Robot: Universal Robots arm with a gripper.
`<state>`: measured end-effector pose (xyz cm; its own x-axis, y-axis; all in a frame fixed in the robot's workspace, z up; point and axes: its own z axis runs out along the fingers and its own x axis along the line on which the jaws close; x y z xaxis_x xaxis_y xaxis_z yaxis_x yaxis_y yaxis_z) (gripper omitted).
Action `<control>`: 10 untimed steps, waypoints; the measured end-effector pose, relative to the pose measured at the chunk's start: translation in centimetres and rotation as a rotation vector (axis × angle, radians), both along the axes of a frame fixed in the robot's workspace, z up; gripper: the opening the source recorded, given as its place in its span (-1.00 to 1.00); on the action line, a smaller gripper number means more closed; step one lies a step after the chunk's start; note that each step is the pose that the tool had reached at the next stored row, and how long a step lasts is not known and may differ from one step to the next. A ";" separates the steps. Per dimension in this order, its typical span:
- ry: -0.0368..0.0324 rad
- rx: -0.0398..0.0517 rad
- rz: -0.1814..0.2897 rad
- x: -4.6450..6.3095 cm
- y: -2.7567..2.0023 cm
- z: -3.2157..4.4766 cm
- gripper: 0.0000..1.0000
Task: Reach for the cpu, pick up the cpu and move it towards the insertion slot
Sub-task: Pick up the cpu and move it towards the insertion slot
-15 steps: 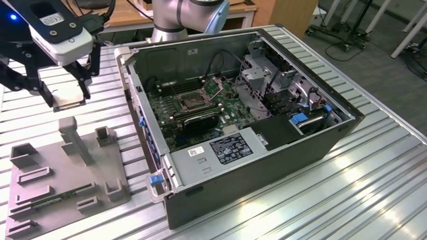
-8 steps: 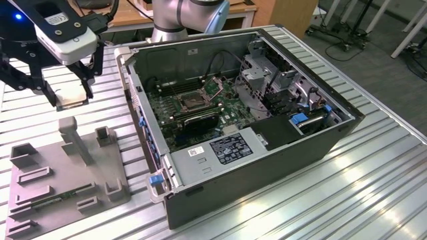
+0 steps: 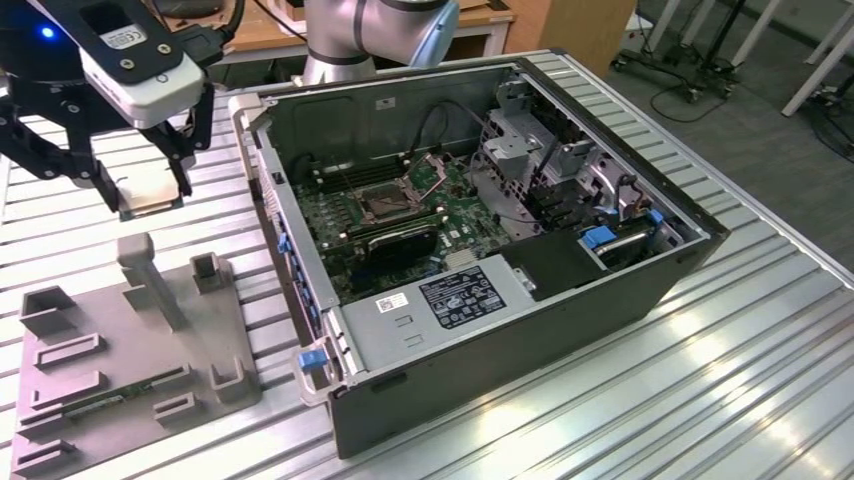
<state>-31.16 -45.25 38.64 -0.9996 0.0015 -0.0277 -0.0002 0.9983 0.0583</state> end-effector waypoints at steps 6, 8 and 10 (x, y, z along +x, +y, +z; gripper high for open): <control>0.0001 0.0000 0.000 0.3 0.00 0.01 0.09; 0.0000 0.0000 0.000 0.4 0.00 0.00 0.09; 0.0000 0.0000 0.000 0.5 0.00 0.00 0.09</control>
